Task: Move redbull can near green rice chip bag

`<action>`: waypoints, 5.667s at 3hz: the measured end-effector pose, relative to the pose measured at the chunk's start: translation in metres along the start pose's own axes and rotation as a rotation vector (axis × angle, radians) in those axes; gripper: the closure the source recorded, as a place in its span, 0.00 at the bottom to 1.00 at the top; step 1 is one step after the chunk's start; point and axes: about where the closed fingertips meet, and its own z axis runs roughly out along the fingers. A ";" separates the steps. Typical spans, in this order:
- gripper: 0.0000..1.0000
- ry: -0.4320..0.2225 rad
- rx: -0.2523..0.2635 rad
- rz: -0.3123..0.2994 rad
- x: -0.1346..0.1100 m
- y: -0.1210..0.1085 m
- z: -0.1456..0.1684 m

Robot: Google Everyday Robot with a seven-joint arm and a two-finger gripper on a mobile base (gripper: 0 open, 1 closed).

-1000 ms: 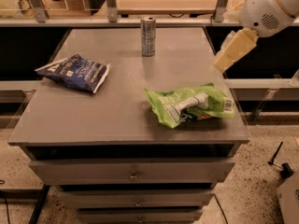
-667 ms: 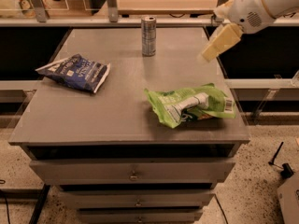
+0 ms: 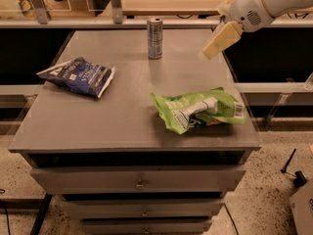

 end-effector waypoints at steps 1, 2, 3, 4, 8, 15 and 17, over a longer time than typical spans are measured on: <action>0.00 -0.068 0.004 0.040 -0.002 -0.011 0.015; 0.00 -0.233 0.010 0.152 -0.013 -0.040 0.044; 0.00 -0.380 0.018 0.249 -0.030 -0.074 0.074; 0.00 -0.461 0.048 0.308 -0.040 -0.097 0.096; 0.00 -0.524 0.041 0.309 -0.071 -0.104 0.166; 0.41 -0.481 0.033 0.212 -0.080 -0.088 0.213; 0.88 -0.513 0.022 0.221 -0.078 -0.093 0.206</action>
Offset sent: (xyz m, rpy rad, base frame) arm 0.1218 0.0256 -0.0121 0.5836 -0.0067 -0.1183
